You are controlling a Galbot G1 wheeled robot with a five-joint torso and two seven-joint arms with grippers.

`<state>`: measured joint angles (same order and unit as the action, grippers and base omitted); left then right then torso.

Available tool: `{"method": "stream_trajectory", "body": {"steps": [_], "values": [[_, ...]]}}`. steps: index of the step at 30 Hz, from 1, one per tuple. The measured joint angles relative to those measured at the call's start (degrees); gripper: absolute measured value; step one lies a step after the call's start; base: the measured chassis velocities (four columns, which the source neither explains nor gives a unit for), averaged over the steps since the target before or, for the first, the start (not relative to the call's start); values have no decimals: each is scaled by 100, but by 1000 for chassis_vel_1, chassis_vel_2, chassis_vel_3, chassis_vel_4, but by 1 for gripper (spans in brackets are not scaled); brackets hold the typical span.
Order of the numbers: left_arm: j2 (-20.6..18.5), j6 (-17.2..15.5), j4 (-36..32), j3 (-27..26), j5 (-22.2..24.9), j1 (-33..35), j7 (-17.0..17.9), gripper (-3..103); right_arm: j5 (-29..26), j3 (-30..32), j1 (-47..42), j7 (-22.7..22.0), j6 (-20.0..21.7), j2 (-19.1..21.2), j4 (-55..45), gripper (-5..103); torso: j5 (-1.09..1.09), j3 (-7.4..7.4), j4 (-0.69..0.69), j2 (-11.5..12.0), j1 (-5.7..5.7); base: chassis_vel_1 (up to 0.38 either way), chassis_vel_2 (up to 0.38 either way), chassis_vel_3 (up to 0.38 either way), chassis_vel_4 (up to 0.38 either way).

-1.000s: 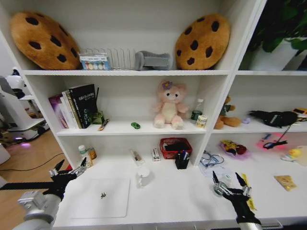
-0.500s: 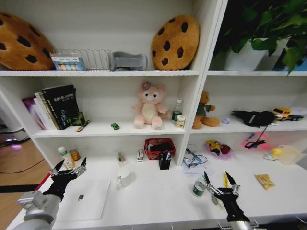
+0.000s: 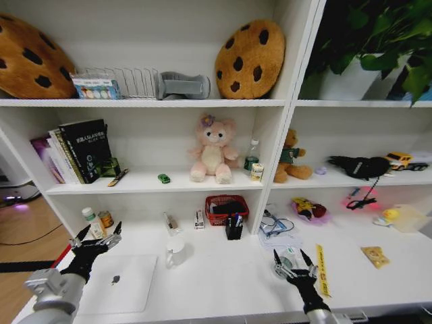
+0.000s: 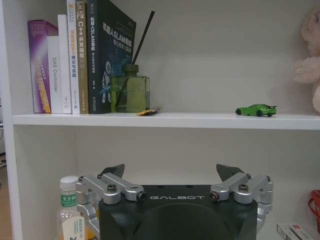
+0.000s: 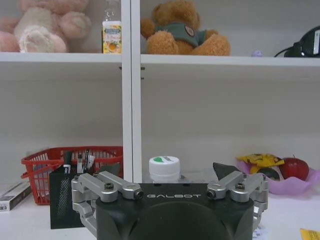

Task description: Organize the objects on the table.

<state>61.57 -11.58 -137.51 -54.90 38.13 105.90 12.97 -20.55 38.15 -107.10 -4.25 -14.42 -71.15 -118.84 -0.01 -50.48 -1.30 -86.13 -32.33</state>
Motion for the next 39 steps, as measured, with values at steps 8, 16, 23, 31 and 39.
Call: {"method": "stream_trajectory", "body": {"steps": [8,16,23,31,39], "values": [[0,0,0,0,0,0,0,100,-98,-116,176,1,369,137,122,83,1,0,1,0,0,0,0,0,0],[0,0,0,0,0,0,-1,100,-127,-96,139,21,425,137,131,56,1,0,0,0,0,0,0,0,0],[0,0,0,0,0,-1,-1,100,-127,-63,87,26,425,107,50,34,1,0,1,0,0,0,0,0,0],[0,0,0,0,0,0,-2,100,-365,358,-650,167,291,80,-534,27,1,0,3,0,0,0,0,0,0],[-1,0,0,0,0,0,-2,100,401,752,-3160,306,-1550,-410,-820,27,-2,1,-1,-1,1,0,0,0,0]]}}
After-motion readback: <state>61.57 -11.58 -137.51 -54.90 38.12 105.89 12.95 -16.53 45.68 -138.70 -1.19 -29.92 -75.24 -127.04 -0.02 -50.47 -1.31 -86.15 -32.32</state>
